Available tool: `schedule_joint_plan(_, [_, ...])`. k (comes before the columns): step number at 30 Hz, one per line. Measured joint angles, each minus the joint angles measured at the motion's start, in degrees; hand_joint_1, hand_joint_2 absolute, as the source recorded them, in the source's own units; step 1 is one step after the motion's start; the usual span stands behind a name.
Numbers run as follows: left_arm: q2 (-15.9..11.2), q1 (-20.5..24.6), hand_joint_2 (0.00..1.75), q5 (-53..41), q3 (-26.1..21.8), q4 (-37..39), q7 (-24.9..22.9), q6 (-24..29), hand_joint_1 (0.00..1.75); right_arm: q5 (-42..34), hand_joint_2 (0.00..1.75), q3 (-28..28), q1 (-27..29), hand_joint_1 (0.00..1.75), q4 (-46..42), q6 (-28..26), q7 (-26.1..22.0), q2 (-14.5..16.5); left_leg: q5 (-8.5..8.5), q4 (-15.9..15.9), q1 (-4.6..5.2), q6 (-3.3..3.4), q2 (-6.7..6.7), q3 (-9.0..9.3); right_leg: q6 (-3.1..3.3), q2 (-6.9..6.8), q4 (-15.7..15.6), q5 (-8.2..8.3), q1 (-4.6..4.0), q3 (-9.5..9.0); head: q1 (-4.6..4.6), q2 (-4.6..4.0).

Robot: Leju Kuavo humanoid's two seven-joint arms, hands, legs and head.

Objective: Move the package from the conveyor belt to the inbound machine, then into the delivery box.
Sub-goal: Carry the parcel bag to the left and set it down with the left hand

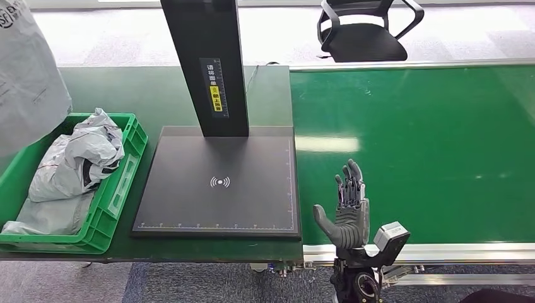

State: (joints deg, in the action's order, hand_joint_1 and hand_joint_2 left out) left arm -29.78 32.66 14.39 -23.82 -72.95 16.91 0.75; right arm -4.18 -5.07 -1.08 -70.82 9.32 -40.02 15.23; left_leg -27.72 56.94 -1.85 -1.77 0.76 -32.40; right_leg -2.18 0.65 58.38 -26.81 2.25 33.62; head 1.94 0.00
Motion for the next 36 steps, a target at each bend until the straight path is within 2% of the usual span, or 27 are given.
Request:
schedule_joint_plan(3, [-1.47,2.32,1.75,-1.84,-0.16,5.31,0.42,0.29,1.75,0.03,1.75,0.07,0.0,0.0,0.0,0.21,0.0,0.0,0.0,0.0,0.0,0.0,0.0,-0.01,0.0,0.02,0.0,0.0,0.0,0.02,0.01,0.0])
schedule_joint_plan(7, [-1.79,3.51,1.75,-6.94,-0.51,10.87,2.59,2.08,1.75,0.09,1.75,0.1,0.02,0.0,-0.03,0.23,0.0,0.02,-0.01,0.0,0.01,-0.01,-0.01,-0.04,0.0,0.02,-0.01,-0.01,0.0,0.06,0.01,0.0])
schedule_joint_plan(10, [-1.07,3.61,1.75,-11.38,-1.16,14.08,4.28,3.68,1.75,0.13,1.75,0.11,0.08,0.0,-0.14,0.21,0.0,0.19,-0.01,0.0,0.01,-0.01,0.0,-0.05,0.0,0.02,-0.01,0.0,0.01,0.09,0.02,0.0])
schedule_joint_plan(15, [0.41,3.61,1.75,-14.59,-1.45,17.28,5.03,3.29,1.75,0.25,1.75,0.11,0.13,0.0,-0.17,0.11,0.0,0.4,-0.01,0.0,0.01,-0.01,-0.01,-0.06,0.0,0.02,-0.01,0.0,0.0,0.1,0.02,0.0])
schedule_joint_plan(20, [2.19,1.72,1.75,-16.26,-0.91,17.17,6.02,2.09,1.64,0.51,1.75,0.15,0.43,0.0,-0.62,-0.21,0.0,0.63,-0.02,0.0,0.01,-0.02,0.07,-0.06,0.0,0.06,-0.01,0.0,0.01,0.11,0.02,0.0])
schedule_joint_plan(21, [2.62,0.57,1.75,-16.42,-0.69,16.32,6.15,1.6,1.58,0.53,1.75,0.17,0.45,0.0,-0.66,-0.23,0.01,0.63,-0.02,0.0,0.01,-0.03,0.1,-0.06,0.0,0.08,-0.01,0.0,0.01,0.12,0.01,0.0])
schedule_joint_plan(23, [3.87,-2.43,1.75,-16.64,-0.08,13.41,6.36,0.41,0.98,0.55,1.75,0.22,0.46,0.0,-0.67,-0.3,0.01,0.63,-0.04,0.0,0.02,-0.05,0.13,-0.06,0.0,0.11,-0.02,0.0,0.01,0.15,0.02,0.0])
schedule_joint_plan(25, [5.31,-5.74,1.75,-16.81,0.57,9.82,6.58,-0.5,0.23,0.51,1.75,0.26,0.52,0.0,-0.67,-0.42,0.0,0.63,-0.06,0.0,0.02,-0.06,0.17,-0.07,0.0,0.13,-0.02,-0.01,0.02,0.17,0.02,0.0])
schedule_joint_plan(27, [6.51,-8.63,1.75,-17.21,1.19,6.42,6.75,-0.77,0.0,0.33,1.75,0.31,0.7,0.0,-0.68,-0.53,0.0,0.63,-0.07,0.0,0.02,-0.08,0.19,-0.09,0.0,0.14,-0.03,-0.01,0.02,0.19,0.01,0.0])
schedule_joint_plan(32, [8.72,-14.21,1.75,-18.59,2.09,-0.98,6.78,-0.74,0.0,-0.14,1.75,0.5,1.3,0.0,-0.78,-0.56,0.0,0.61,-0.08,0.0,0.01,-0.08,0.2,-0.1,0.0,0.16,-0.03,-0.01,0.01,0.19,0.0,0.0])
schedule_joint_plan(36, [9.45,-16.98,1.75,-17.89,1.96,-4.5,6.52,-0.78,0.0,-0.19,1.75,0.65,1.43,0.0,-0.79,-0.55,0.0,0.61,-0.08,-0.01,0.0,-0.08,0.19,-0.11,0.0,0.15,-0.01,-0.01,0.0,0.15,0.02,0.0])
